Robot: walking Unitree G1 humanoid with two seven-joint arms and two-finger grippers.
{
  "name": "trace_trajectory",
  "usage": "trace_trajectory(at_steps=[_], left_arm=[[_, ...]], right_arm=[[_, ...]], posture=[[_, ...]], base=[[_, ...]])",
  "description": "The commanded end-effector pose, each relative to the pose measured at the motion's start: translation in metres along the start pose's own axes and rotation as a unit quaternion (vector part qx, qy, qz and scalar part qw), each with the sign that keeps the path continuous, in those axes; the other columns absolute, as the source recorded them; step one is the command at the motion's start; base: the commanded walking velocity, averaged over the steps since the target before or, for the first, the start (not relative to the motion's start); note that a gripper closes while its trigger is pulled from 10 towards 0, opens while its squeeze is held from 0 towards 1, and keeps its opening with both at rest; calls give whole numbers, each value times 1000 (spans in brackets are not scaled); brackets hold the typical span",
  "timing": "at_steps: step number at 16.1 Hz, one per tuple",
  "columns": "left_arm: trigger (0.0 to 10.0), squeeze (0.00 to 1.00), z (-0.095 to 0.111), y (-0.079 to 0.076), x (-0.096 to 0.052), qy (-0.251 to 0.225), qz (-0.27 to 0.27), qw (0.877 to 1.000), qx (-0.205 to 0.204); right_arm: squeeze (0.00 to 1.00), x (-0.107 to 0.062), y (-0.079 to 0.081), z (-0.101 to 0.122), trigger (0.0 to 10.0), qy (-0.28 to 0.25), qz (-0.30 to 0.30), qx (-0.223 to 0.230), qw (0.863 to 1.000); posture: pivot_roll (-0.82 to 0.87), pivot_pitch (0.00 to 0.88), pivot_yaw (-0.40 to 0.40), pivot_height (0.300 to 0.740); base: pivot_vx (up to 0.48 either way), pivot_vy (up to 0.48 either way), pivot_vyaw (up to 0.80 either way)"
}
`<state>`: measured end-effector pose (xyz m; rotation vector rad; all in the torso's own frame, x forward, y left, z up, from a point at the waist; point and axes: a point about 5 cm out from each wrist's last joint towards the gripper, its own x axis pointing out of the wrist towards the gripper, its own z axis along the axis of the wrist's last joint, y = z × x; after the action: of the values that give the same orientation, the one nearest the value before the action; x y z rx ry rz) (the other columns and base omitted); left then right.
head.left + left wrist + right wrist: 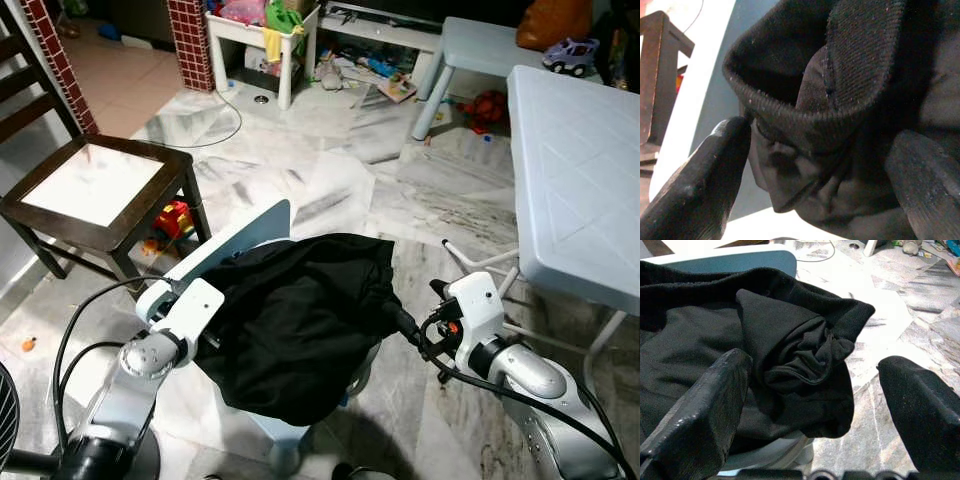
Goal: Hang hanger
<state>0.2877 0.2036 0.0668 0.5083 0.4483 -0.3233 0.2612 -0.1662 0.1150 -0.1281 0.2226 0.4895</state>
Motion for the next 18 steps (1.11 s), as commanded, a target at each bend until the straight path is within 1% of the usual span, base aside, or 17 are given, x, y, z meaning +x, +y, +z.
trace_trajectory(at_steps=[1,2,4,6,7,10,11,12,14,15,18], left_arm=[[10000,0,0,1,-2,-1,9,1000,-5],[10000,0,-6,5,-2,2,15,1000,-5],[10000,0,-7,11,0,-5,23,1000,-12],[10000,0,-3,17,7,-19,28,999,-8],[10000,0,-2,18,10,-20,27,999,-2],[10000,0,2,18,20,-32,14,999,-4],[4745,0,2,17,26,-35,6,999,-3],[0,0,2,16,28,-38,1,999,-10],[0,0,4,13,30,-46,-10,999,-10],[0,0,9,8,32,-65,-25,997,-18],[0,0,12,6,34,-85,-32,996,-15]], right_arm=[[0,-1,-1,1,10000,2,1,0,1000],[0,0,1,0,10000,3,4,1,1000],[0,-1,2,0,10000,3,4,2,1000],[0,-2,1,0,10000,4,4,0,1000],[0,-3,0,1,10000,4,3,-1,1000],[0,-5,0,1,10000,6,4,-5,1000],[0,-6,0,2,10000,6,5,-7,1000],[0,-6,-1,2,10000,6,4,-10,1000],[0,-7,-3,2,10000,6,2,-11,1000],[0,-7,-3,2,10000,7,0,-13,1000],[0,-6,-2,2,10000,7,1,-13,1000]], posture=[[-106,165,-103,740],[-107,166,-104,740],[-109,168,-103,740],[-120,165,-104,740],[-135,164,-106,740],[-146,164,-110,740],[-162,160,-111,740],[-166,159,-110,740],[-167,159,-109,740],[-165,158,-110,740],[-163,159,-110,740]], base=[[0,0,0],[0,0,0],[0,0,0],[0,0,0],[0,0,0],[0,0,0],[0,0,0],[0,0,0],[0,0,0],[0,0,0],[0,0,0]])
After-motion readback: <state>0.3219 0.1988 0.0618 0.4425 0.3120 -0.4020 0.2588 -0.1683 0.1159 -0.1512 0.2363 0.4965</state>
